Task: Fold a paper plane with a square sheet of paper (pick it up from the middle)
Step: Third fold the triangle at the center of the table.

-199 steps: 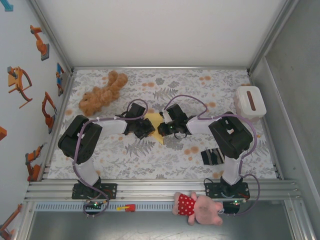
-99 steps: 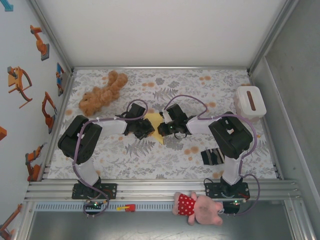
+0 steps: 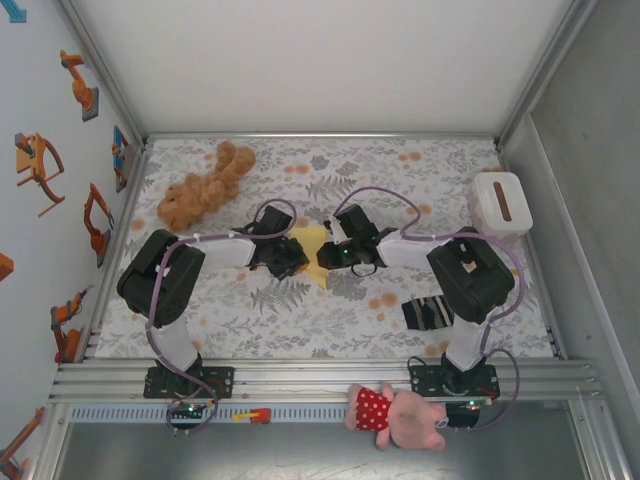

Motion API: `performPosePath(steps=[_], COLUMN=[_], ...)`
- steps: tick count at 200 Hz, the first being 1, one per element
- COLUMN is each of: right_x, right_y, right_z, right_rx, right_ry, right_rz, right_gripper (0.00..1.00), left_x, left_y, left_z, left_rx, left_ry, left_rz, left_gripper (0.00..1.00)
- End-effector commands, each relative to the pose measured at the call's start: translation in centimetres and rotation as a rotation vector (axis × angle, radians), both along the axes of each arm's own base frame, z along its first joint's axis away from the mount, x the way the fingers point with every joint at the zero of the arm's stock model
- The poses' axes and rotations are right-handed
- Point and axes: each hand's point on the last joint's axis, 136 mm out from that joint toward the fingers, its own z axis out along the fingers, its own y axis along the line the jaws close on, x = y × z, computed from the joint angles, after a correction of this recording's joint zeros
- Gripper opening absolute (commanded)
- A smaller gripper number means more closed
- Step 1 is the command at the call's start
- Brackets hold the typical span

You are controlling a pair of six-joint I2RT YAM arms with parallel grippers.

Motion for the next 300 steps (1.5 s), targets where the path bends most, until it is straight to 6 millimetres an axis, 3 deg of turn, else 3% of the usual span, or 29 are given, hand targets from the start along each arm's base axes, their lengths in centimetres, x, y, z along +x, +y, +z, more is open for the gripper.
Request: performPosePath(steps=[1,32,91,154,225,300], right_x=[0.8,-0.2,-3.2,-4.6,-4.6,-4.6], right_y=[-0.8,-0.9,1.7,3.5,2.7,1.7], right_z=[2.5,3.2,3.1,1.1,-1.2,-2.3], right_rx=[0.013,0.037,0.149,0.144,0.071,0.004], right_ry=[-0.012,0.011,0.130,0.204,0.230,0.227], right_rz=[-0.058,-0.032,0.084,0.137,0.111,0.098], right_gripper=[0.20,0.16,0.00,0.00,0.00,0.00], left_x=[-1.7,-1.6,-1.6,-1.8,-1.8,-2.0], left_y=[2.3,2.1,2.1,2.4,2.4,2.9], left_z=[-2.8,-2.9,-3.0,-3.2,-3.4,-3.9], left_rx=[0.123,0.124,0.126,0.135,0.137,0.155], left_ry=[0.098,0.102,0.111,0.122,0.137,0.157], left_rz=[0.022,0.021,0.023,0.031,0.033,0.038], left_gripper=[0.11,0.12,0.11,0.10,0.10,0.10])
